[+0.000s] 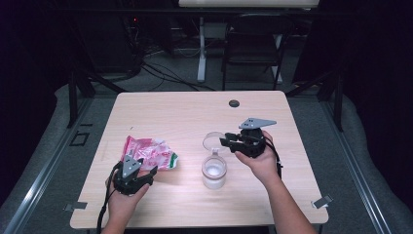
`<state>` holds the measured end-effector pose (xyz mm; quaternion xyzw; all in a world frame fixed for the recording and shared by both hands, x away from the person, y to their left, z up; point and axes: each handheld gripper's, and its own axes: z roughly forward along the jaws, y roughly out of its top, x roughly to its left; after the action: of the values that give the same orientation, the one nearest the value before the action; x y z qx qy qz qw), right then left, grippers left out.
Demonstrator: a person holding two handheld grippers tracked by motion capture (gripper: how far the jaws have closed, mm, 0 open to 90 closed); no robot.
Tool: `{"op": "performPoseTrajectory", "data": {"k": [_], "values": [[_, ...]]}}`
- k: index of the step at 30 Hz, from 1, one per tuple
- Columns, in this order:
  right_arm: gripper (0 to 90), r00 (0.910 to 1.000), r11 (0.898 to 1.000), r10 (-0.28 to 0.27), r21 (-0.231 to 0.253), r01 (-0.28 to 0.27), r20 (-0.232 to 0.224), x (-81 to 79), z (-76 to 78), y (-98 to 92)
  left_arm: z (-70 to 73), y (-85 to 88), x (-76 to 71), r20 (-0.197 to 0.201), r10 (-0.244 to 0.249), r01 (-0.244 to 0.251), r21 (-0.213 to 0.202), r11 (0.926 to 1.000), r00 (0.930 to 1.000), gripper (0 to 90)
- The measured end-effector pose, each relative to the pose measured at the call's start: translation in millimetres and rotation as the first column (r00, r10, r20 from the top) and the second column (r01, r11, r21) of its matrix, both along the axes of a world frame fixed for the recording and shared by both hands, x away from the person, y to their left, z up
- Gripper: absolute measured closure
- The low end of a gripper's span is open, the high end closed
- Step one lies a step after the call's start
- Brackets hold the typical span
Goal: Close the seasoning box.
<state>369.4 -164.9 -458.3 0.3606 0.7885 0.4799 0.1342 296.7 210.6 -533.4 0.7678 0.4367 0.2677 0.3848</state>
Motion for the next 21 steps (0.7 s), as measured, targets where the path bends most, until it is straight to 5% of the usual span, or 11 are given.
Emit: {"op": "performPoseTrajectory", "data": {"k": [14,21], "values": [[62.4,0.9997,1.000,0.013,-0.012,-0.013,0.021,-5.5,1.4,4.0,4.6,-5.6,1.9,0.019,0.004,-0.004,-0.020,0.9998,0.9998,44.4],[60.2,0.9991,1.000,0.017,-0.023,-0.016,0.039,-11.0,1.4,6.4,10.3,-25.4,4.3,0.015,-0.085,0.085,0.006,0.9964,0.9963,45.7]]}}
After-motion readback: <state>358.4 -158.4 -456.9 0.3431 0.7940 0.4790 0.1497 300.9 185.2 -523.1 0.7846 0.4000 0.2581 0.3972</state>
